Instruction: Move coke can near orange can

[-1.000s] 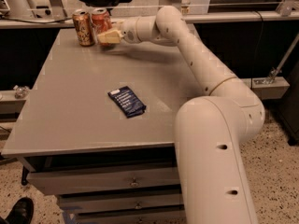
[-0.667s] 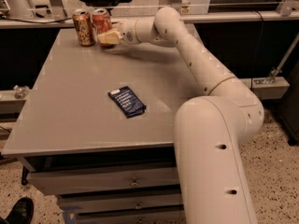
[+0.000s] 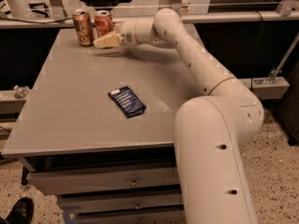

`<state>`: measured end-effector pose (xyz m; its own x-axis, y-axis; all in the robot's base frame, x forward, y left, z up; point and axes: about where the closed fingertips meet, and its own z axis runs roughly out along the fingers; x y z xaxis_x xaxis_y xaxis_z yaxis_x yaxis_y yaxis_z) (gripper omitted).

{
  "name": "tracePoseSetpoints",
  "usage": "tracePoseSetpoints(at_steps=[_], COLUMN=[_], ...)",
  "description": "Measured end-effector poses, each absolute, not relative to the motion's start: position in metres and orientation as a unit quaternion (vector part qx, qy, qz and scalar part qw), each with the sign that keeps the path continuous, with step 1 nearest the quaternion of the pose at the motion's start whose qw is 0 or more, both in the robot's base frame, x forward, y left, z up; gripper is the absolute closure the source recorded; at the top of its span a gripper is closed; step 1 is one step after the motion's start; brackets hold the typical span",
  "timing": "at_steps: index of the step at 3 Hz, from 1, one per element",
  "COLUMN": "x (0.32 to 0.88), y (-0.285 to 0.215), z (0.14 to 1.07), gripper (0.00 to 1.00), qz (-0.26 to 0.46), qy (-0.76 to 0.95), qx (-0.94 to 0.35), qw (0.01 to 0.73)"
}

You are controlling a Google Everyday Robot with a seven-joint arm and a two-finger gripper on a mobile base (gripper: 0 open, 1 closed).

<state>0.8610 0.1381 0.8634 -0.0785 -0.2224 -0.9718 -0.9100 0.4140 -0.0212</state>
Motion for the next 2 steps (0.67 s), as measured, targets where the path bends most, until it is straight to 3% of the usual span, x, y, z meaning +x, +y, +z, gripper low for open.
tracePoseSetpoints(at_steps=[2], x=[0.857], y=[0.124], z=[0.867], gripper=[0.00], qz=[0.331], qy=[0.655], qx=[-0.423], qw=[0.532])
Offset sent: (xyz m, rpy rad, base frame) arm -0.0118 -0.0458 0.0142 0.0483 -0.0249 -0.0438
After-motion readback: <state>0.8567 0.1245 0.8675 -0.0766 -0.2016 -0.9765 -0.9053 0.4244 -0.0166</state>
